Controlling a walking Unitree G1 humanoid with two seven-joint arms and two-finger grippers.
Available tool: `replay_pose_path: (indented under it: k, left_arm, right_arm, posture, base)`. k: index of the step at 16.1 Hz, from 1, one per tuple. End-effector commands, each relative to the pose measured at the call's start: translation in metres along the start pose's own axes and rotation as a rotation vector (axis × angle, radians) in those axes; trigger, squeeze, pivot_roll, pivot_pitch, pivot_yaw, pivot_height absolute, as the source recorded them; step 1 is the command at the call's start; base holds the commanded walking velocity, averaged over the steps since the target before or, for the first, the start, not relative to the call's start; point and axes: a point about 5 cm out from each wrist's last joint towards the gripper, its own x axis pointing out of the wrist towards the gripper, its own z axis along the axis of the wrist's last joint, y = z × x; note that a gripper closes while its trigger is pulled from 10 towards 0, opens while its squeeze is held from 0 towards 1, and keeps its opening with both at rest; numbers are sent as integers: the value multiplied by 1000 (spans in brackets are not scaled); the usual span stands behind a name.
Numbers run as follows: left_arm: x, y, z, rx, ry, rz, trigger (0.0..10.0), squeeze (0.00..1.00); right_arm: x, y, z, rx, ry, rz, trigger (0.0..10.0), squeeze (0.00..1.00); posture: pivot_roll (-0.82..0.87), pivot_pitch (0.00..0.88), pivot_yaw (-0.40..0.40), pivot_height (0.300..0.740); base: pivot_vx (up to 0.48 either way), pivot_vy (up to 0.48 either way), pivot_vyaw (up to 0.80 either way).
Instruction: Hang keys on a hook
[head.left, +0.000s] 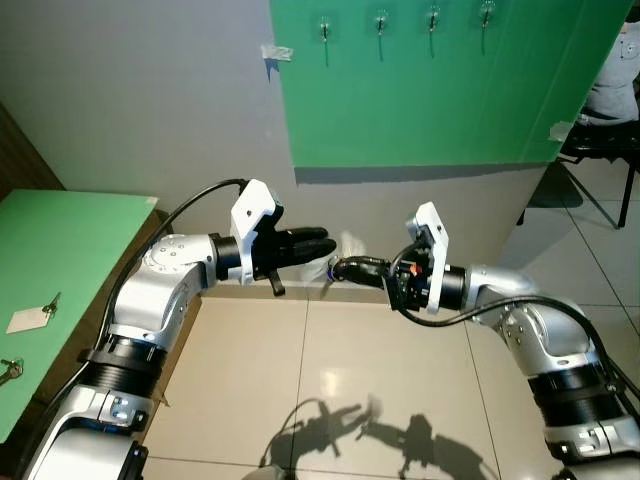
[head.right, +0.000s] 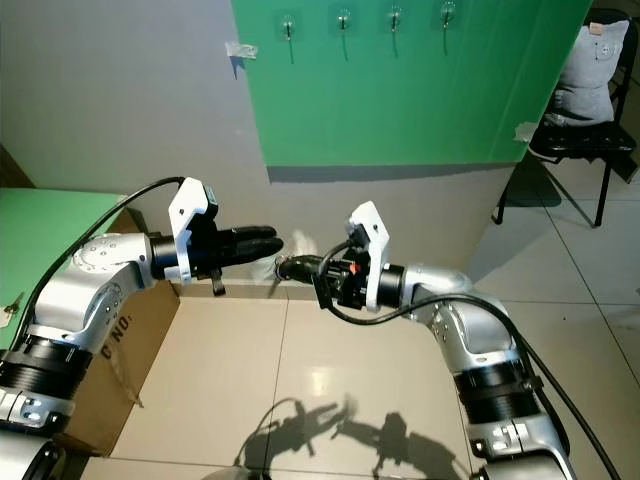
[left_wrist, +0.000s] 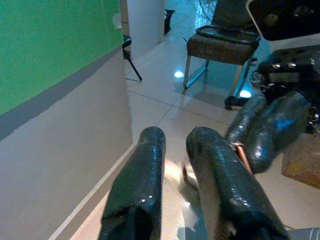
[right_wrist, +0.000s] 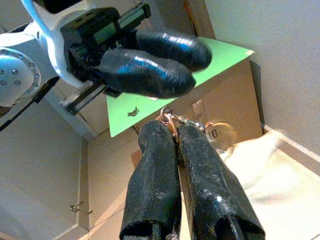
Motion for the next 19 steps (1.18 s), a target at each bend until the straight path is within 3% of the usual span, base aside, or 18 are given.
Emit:
replay_pose_path:
  k: [1, 4, 7, 8, 9, 11, 12, 14, 16, 19]
  left_arm:
    - [-3, 6, 4, 19, 4, 30, 10000, 1000]
    - [-6, 15, 2, 36, 23, 102, 10000, 1000]
    - [-10, 27, -9, 47, 53, 258, 10000, 1000]
    - [-11, 31, -13, 33, 46, 335, 10000, 1000]
    - [-15, 41, -22, -34, 9, 525, 10000, 1000]
    - [-15, 43, -28, -94, -19, 601, 10000, 1000]
    - [-14, 44, -37, -208, -82, 748, 10000, 0]
    - [-15, 37, -58, -196, -32, 948, 10000, 0]
    - [-11, 24, -73, -177, 22, 1003, 10000, 0]
    - [-4, 5, -90, -168, 75, 1010, 10000, 0]
  right_arm:
    - [1, 4, 7, -22, -29, 18, 0, 0]
    - [-3, 0, 3, -58, 7, -18, 0, 0]
    - [-6, -16, -7, -195, 98, -169, 0, 0]
    - [-8, -23, -12, -238, 128, -244, 0, 0]
    - [-9, -33, -18, -292, 137, -383, 0, 0]
    - [-9, -37, -21, -330, 134, -455, 0, 0]
    - [-9, -42, -21, -368, 83, -592, 0, 0]
    - [-13, -48, -18, -435, -1, -809, 0, 0]
    - [-14, -46, -19, -564, -9, -878, 0, 0]
    - [-17, -44, -22, -626, -47, -981, 0, 0]
  posture:
    - [-250, 0, 120, 740]
    - [-250, 0, 123, 740]
    - [-251, 7, 125, 740]
    - [-251, 8, 124, 740]
    - [-246, 14, 124, 740]
    - [-244, 16, 125, 740]
    - [-241, 16, 126, 740]
    - [-236, 19, 129, 740]
    - [-236, 19, 133, 740]
    - [-237, 16, 137, 740]
  base:
    - [0, 0, 0]
    - [0, 0, 0]
    - [0, 0, 0]
    - [0, 0, 0]
    - [0, 0, 0]
    - [0, 0, 0]
    - [0, 0, 0]
    - [0, 0, 0]
    - [0, 0, 0]
    - [0, 0, 0]
